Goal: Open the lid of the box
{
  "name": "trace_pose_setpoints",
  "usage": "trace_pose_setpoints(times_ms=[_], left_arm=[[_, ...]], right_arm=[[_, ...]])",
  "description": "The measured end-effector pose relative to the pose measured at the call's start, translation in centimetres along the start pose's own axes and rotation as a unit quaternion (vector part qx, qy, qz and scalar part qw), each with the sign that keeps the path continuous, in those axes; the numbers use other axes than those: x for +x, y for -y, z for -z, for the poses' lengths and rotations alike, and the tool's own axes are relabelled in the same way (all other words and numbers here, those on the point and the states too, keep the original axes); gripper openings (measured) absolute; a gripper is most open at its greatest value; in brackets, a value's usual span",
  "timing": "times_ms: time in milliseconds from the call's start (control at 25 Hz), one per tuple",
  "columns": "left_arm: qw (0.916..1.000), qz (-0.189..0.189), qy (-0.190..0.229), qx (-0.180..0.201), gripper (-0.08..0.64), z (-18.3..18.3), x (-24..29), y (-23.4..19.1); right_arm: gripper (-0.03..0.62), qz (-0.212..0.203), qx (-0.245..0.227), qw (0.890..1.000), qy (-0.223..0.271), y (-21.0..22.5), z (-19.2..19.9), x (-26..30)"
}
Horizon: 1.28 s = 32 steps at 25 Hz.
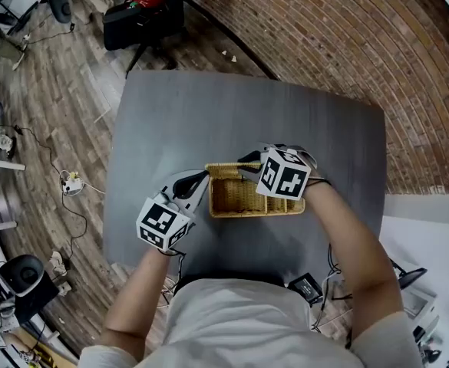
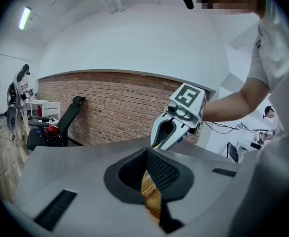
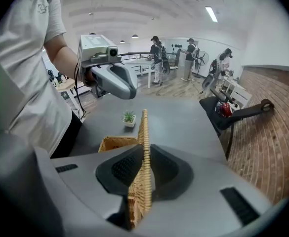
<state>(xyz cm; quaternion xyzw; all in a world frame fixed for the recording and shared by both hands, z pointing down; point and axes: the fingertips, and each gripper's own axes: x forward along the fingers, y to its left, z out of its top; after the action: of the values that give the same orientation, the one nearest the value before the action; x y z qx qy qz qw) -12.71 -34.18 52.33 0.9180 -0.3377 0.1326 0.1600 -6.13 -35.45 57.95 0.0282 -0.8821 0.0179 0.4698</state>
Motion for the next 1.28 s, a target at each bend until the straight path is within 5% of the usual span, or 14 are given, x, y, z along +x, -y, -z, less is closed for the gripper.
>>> trace_pose_setpoints(times_ms=[680,920,1280], left_arm=[[0.9999,0.007,-0.013,-0.003,0.012,0.0,1.7,-0.8],[0.9999,0.005,-0.011,0.004,0.012,-0.5,1.4,0.2],[0.9998,-0.009,0.002,0.017,0.012,-1.3,-0.6,2.4]], right_arm=[[0.075,-0.038,0.021,0.999,0.011,4.1,0.6,0.9],[0.140,-0.006,0.007,1.000,0.009,4.1,0.4,-0.3],[0.150,0.046,0.027,0.998,0.034,1.2,1.1,-3.9]])
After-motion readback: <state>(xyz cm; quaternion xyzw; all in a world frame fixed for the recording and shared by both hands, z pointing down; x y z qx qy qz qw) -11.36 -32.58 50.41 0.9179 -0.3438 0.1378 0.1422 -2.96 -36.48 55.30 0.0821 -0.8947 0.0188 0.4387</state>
